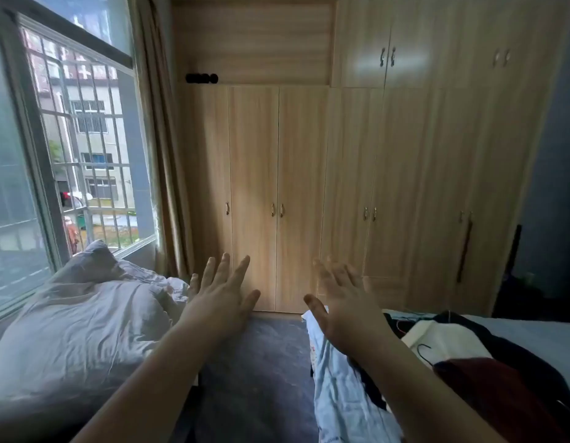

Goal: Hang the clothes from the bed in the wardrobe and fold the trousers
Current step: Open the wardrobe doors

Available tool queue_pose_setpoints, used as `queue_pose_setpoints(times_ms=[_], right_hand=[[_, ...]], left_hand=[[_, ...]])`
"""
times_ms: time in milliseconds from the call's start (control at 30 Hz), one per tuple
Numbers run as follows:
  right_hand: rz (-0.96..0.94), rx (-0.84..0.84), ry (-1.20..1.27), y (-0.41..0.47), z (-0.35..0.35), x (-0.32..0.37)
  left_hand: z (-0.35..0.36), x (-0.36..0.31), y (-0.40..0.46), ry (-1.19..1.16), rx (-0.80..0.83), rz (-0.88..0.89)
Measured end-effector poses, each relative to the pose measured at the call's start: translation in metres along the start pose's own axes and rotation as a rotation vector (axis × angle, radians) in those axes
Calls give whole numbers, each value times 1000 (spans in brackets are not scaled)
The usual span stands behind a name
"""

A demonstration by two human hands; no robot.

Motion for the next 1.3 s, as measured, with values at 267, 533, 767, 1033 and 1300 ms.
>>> queue_pose_setpoints(times_ms=[267, 533, 767, 1033, 1300], right_hand=[[-48, 15, 37, 39, 26, -28], [-32, 65, 73, 126, 81, -54], [-1, 81, 94, 258, 143, -77], [84, 102, 126, 392, 202, -118], [84, 61, 115, 502, 257, -195]], left_hand=[[24, -6, 40, 40, -19, -10], [61, 13, 135, 27, -5, -22], [84, 51, 277, 25, 8, -20], [109, 61, 437, 14, 40, -17], [165, 46, 570, 4, 44, -2]])
Point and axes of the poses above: each hand's wrist, its own y-axis towards the middle knuckle, its own z-axis out of the palm, x = y × z, the point moved 1 cm from there along y, towards the middle knuckle, and after that the axes turned 12 degrees about -z, right-handed, at the moved point
